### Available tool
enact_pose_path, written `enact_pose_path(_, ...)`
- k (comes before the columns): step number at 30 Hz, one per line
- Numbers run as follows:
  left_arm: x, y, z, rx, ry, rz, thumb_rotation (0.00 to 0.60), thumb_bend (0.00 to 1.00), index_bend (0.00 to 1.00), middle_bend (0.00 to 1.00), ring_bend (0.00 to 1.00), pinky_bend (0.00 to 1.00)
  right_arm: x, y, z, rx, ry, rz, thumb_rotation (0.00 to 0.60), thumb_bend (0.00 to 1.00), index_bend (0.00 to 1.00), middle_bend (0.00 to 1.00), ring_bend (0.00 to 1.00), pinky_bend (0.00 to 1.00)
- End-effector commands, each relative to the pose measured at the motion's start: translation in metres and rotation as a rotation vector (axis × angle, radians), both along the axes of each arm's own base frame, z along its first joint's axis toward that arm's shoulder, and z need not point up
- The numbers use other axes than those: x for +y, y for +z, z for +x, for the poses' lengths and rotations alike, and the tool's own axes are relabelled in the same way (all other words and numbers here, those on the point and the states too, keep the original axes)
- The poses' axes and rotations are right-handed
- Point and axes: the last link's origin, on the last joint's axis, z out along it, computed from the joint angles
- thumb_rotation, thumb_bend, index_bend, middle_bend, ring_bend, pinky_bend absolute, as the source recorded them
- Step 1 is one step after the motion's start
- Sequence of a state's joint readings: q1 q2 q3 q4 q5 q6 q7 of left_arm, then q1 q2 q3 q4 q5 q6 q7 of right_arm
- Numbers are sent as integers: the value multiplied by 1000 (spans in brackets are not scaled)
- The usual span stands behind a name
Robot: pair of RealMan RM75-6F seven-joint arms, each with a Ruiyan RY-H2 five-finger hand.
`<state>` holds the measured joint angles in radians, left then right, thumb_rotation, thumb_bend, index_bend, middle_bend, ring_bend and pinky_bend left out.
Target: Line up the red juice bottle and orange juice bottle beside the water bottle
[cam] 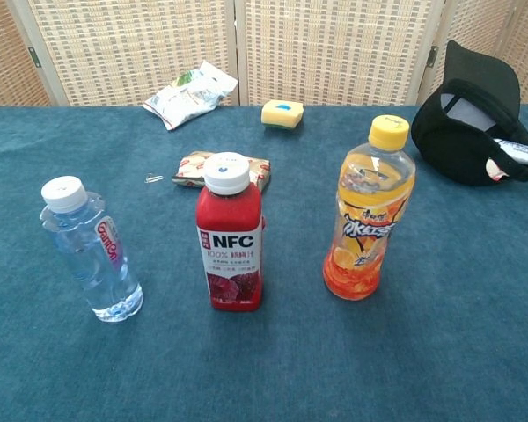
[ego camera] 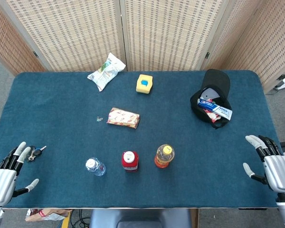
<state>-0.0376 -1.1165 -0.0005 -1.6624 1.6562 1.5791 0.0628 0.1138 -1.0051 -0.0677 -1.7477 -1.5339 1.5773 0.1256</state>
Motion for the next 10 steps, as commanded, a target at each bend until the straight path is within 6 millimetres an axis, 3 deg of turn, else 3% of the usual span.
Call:
enact_pose_path(1,0,-2,1,1,-6,-8,600,162,0,0,0,158,5,-2,-1,0,22,9,600,366,161,155,76,106)
enact_pose_path(10,1,-4,4,11,-2,-24,600,163,0,0,0,158,9,-11,-2,-14,54,32,600,366,161,154,76,106)
